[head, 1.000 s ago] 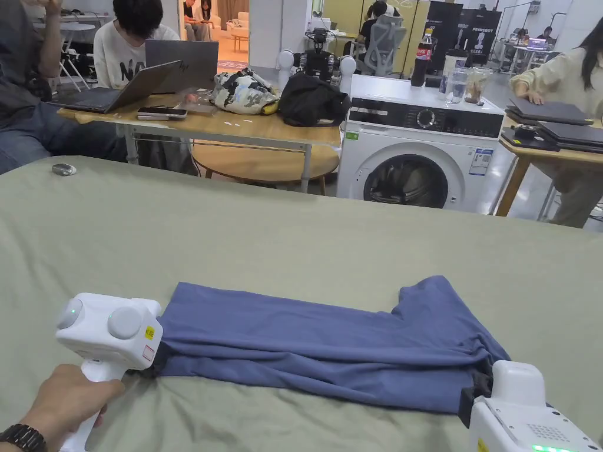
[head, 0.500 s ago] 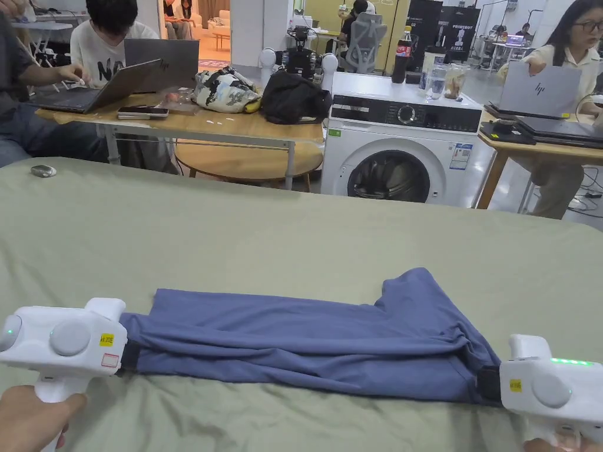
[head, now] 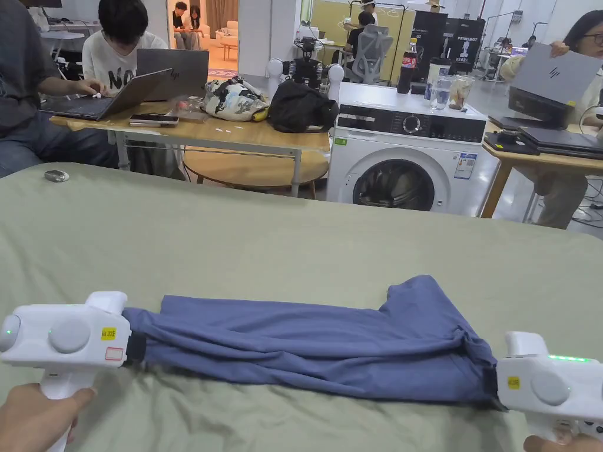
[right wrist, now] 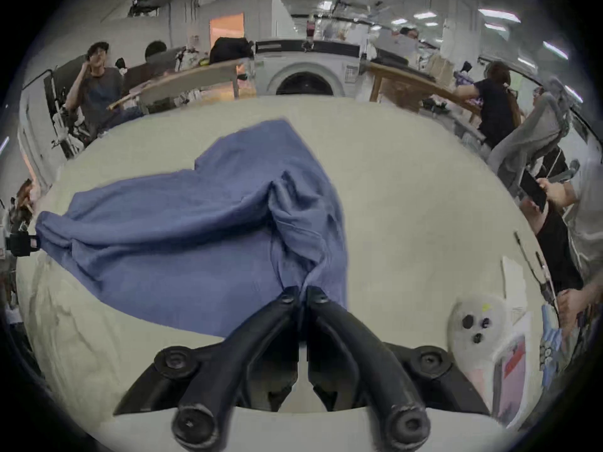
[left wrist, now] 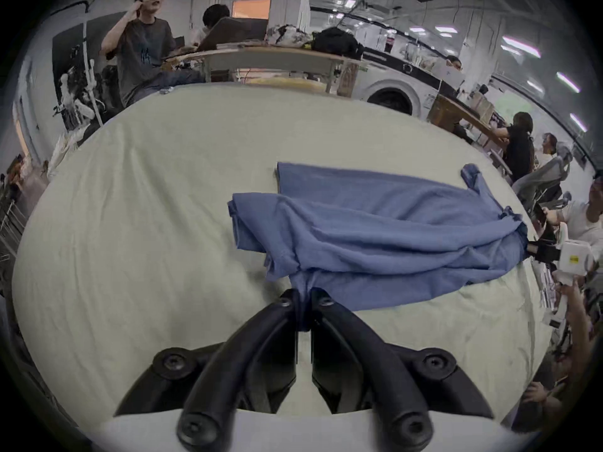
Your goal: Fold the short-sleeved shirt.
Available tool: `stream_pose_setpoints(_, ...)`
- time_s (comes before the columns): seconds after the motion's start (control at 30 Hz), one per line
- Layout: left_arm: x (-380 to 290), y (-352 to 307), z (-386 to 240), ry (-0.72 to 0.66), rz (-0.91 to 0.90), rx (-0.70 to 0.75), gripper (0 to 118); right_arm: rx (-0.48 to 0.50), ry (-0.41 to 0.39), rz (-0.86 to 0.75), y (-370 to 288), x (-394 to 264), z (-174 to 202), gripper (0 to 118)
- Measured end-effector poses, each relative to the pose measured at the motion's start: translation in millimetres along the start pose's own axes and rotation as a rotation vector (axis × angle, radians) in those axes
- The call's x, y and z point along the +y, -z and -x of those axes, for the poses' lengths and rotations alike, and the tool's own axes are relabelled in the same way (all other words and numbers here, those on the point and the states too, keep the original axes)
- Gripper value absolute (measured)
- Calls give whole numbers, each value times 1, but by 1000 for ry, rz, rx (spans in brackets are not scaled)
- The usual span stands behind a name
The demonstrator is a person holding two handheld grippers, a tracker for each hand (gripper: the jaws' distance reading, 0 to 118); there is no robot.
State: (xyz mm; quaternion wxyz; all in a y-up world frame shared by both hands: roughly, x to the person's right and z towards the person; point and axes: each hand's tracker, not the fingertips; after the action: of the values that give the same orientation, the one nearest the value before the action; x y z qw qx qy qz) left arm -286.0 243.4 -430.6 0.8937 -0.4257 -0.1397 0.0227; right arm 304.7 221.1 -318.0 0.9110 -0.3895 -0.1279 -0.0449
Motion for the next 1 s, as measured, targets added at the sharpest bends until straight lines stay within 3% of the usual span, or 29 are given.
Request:
stream_pose_setpoints(0.07, 3, -16, 2, 2, -29, -10, 0, 19, -1, -10, -21, 3, -4, 0)
stream_pose_setpoints(0.17, -3, -47, -2, -7, -62, -21, 0, -31, -45, -25, -50, -2, -3, 0)
stream_pose_setpoints(0.37, -41, -79, 8, -19, -19, -35, 0, -35, -97, 67, -90, -50, -2, 0)
stream_pose_setpoints(0.6, -107, -62, 14, -9, 91, 6, 0, -66, -135, 157, -86, -121, 13, 0)
stream_pose_setpoints(0.87, -125, -41, 13, 1, 125, 37, 0, -106, -135, 147, -70, -132, 22, 0)
stream_pose_setpoints(0.93, -121, -45, 12, -10, 119, 33, 0, -117, -134, 117, -78, -127, 26, 6)
stream_pose_setpoints(0.97, -117, -51, 11, -20, 107, 31, 1, -134, -137, 97, -84, -123, 31, 16)
stream_pose_setpoints(1.0, -114, -55, 9, -34, 94, 30, 6, -145, -123, 57, -92, -117, 35, 36)
